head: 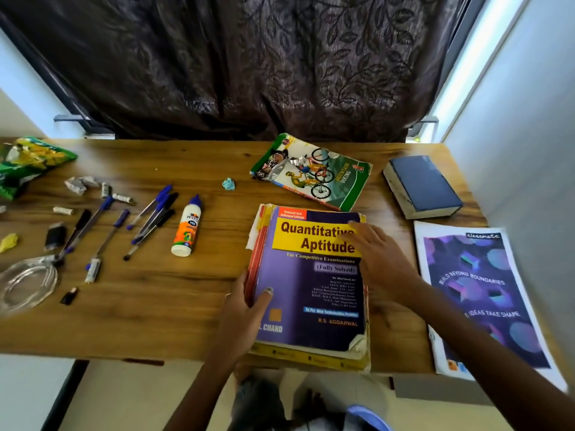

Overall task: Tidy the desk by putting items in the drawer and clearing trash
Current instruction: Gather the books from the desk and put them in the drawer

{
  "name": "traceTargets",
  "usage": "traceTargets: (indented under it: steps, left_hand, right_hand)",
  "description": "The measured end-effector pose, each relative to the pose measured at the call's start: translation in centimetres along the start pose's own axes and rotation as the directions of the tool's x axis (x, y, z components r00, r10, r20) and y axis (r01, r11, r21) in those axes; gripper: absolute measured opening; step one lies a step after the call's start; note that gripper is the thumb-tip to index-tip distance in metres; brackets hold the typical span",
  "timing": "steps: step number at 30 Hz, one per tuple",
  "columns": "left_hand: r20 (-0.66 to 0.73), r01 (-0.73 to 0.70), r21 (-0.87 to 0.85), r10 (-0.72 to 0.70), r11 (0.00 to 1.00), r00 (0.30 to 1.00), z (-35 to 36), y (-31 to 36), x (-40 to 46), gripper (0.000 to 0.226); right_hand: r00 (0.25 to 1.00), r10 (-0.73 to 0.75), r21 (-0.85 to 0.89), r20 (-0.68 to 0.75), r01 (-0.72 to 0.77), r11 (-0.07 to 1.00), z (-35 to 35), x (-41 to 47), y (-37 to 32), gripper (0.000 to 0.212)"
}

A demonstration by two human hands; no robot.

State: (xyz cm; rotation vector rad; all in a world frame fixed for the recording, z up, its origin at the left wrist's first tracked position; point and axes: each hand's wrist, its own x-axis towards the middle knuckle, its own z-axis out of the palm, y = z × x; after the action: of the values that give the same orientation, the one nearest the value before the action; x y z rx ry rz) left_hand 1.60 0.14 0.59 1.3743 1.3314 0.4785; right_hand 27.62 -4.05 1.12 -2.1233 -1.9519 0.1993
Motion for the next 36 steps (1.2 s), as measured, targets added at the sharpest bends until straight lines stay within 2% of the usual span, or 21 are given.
traceTargets:
  steps: [2, 3, 4, 5, 6, 7, 8, 10, 11, 16, 20, 22, 24, 27, 31, 33, 36]
  left_hand:
    - [0.016, 0.022, -0.017, -0.022, 1.000, 1.000, 0.4, 0.3, 0.3, 0.058]
    - [0.013, 0.028, -0.019, -0.027, 0.999, 1.000, 0.4, 0.4, 0.3, 0.058]
    - [0.009, 0.032, -0.021, -0.032, 0.999, 0.999, 0.5, 0.5, 0.4, 0.059]
    - [0.008, 0.034, -0.026, -0.034, 0.999, 0.999, 0.5, 0.5, 0.3, 0.058]
    - [0.009, 0.034, -0.032, -0.034, 0.999, 0.999, 0.5, 0.6, 0.3, 0.056]
    - [0.010, 0.034, -0.033, -0.033, 0.999, 0.999, 0.5, 0.8, 0.2, 0.055]
    - [0.008, 0.036, -0.026, -0.036, 0.999, 0.999, 0.5, 1.0, 0.1, 0.053]
    - [0.007, 0.043, 0.011, -0.043, 0.999, 0.999, 0.4, 1.3, 0.0, 0.050]
    - [0.007, 0.044, 0.041, -0.044, 0.998, 0.999, 0.4, 1.3, 0.0, 0.051]
    - [-0.018, 0.033, 0.180, -0.030, 0.983, 0.999, 0.7, 1.0, 0.0, 0.056]
    - [-0.027, -0.012, 0.213, 0.019, 0.977, 0.999, 1.4, 1.0, 0.0, 0.063]
    - [-0.054, -0.092, 0.373, 0.120, 0.923, 0.991, 1.6, 1.4, 0.6, 0.075]
    - [-0.076, -0.230, 0.513, 0.311, 0.827, 0.947, 2.0, 2.2, 1.7, 0.079]
    - [0.044, -0.392, 0.623, 0.469, 0.677, 0.882, 3.1, 3.5, 4.5, 0.076]
    - [0.180, -0.447, 0.756, 0.504, 0.479, 0.845, 3.9, 3.8, 7.6, 0.073]
    - [0.190, -0.461, 0.756, 0.518, 0.465, 0.834, 3.9, 3.3, 8.2, 0.074]
    - [0.163, -0.471, 0.729, 0.542, 0.497, 0.825, 3.9, 2.5, 8.7, 0.076]
  right_hand:
    - [0.969, 0.197, 0.285, -0.146, -0.150, 0.947, 0.1, -0.9, -0.8, 0.048]
    - [0.940, 0.312, 0.474, -0.141, -0.213, 0.854, 0.3, -1.4, -1.2, 0.043]
    - [0.912, 0.405, 0.664, -0.065, -0.263, 0.700, 0.5, -2.0, -1.6, 0.037]
    - [0.887, 0.456, 0.816, 0.066, -0.311, 0.487, 0.6, -2.5, -2.2, 0.033]
    - [0.860, 0.467, 0.895, 0.207, -0.359, 0.266, 0.8, -2.8, -2.9, 0.031]
    - [0.843, 0.452, 0.914, 0.290, -0.384, 0.129, 1.1, -2.9, -3.5, 0.029]
    - [0.849, 0.442, 0.916, 0.290, -0.380, 0.129, 1.5, -2.8, -4.1, 0.028]
    - [0.864, 0.458, 0.888, 0.210, -0.365, 0.280, 2.3, -2.6, -4.7, 0.034]
    - [0.863, 0.467, 0.874, 0.192, -0.367, 0.318, 2.5, -2.4, -4.9, 0.038]
    - [0.874, 0.446, 0.852, 0.192, -0.374, 0.367, 3.0, -2.2, -4.3, 0.049]
    - [0.868, 0.482, 0.833, 0.118, -0.351, 0.427, 2.5, -1.9, -3.4, 0.035]
    - [0.821, 0.570, 0.781, -0.026, -0.340, 0.525, 1.7, -0.7, -2.4, 0.025]
    - [0.797, 0.575, 0.682, -0.185, -0.317, 0.659, 0.3, 1.4, -1.5, 0.022]
    - [0.864, 0.423, 0.496, -0.272, -0.251, 0.831, -1.3, 5.6, -0.8, 0.023]
    - [0.962, 0.251, 0.273, -0.111, -0.213, 0.938, -0.9, 9.7, 0.4, 0.028]
    - [0.972, 0.235, 0.220, 0.002, -0.230, 0.948, -0.2, 11.5, 1.2, 0.030]
    - [0.952, 0.261, 0.101, 0.159, -0.279, 0.955, 0.3, 14.2, 2.3, 0.038]
